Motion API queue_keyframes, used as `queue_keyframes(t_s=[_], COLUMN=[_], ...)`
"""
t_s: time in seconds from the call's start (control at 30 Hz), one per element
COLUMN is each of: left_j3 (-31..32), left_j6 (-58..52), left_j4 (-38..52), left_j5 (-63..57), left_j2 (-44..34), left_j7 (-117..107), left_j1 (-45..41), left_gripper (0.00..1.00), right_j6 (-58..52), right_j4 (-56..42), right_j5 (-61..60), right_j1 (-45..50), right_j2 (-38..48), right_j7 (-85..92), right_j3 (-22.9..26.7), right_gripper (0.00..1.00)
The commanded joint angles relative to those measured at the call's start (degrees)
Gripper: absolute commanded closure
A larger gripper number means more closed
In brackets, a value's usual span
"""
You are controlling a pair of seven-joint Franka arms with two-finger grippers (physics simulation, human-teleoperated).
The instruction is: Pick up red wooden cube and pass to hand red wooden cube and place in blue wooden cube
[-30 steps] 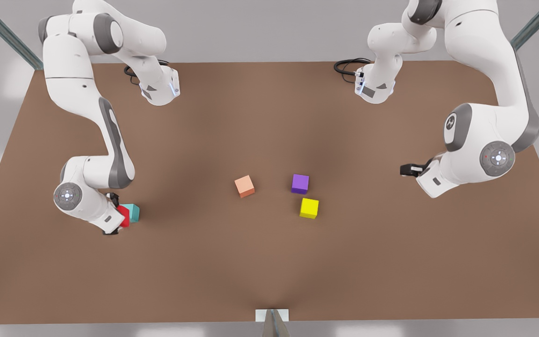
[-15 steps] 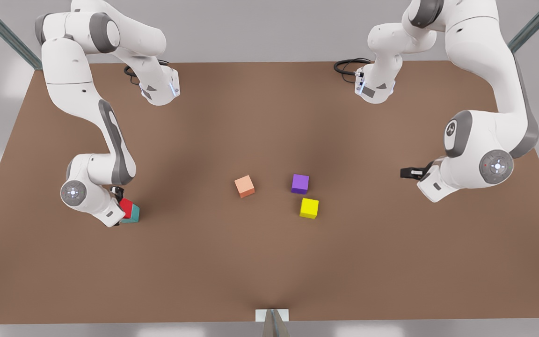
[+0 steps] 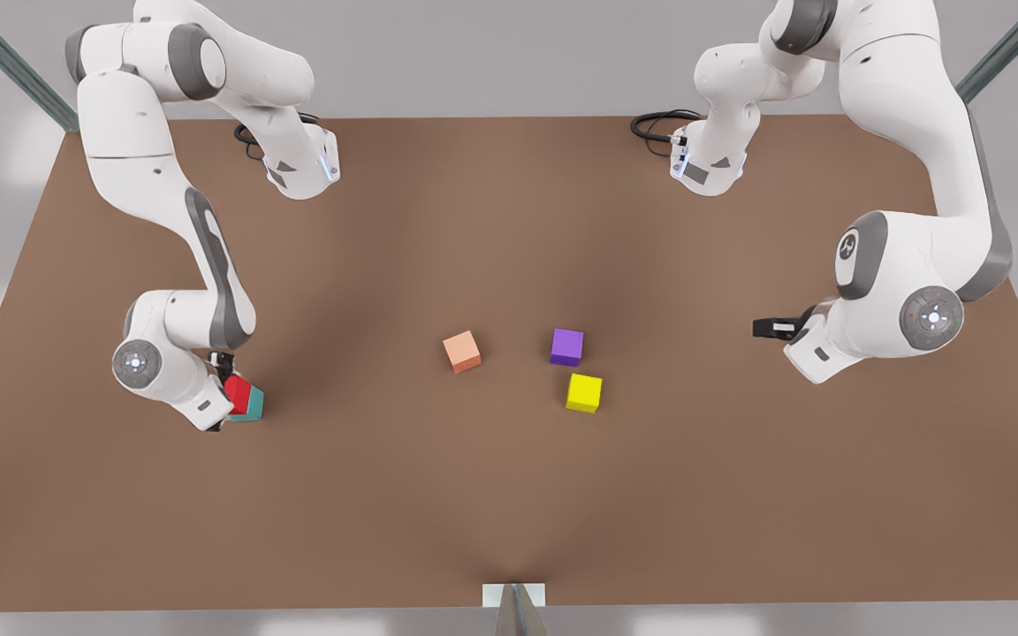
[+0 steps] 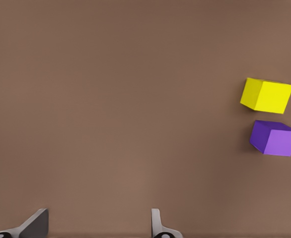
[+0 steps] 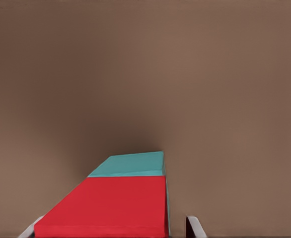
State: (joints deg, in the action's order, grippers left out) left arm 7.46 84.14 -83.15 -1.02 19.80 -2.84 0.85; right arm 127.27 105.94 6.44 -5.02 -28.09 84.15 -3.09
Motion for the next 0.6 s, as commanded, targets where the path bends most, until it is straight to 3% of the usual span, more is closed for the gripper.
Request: queue_keyframes(t_s=[0.0, 0.23, 0.43, 0.57], left_j3=[0.01, 0.01, 0.01, 0.01], left_j6=[-0.03, -0.03, -0.03, -0.03], left_j4=[0.0, 0.0, 0.09, 0.18], left_j5=[-0.03, -0.03, -0.03, -0.03], left_j2=[0.07, 0.24, 0.24, 0.16], left_j7=[-0.76, -0.68, -0.68, -0.5], left_j1=[0.03, 0.12, 0.21, 0.21], left_gripper=[0.0, 0.0, 0.0, 0.0], right_j6=[-2.29, -17.57, -39.29, -43.07], right_j4=[-0.38, -5.47, -25.95, -33.16], right_j5=[-0.29, -6.09, -10.84, -4.33], right_j1=[0.01, 2.47, 3.52, 5.28], right_j2=[0.58, 6.64, -1.17, -1.97], right_j7=[-1.7, -7.31, -73.06, -87.83], right_j3=[-0.07, -0.6, -0.51, -0.42], right_gripper=[0.0, 0.0, 0.0, 0.0])
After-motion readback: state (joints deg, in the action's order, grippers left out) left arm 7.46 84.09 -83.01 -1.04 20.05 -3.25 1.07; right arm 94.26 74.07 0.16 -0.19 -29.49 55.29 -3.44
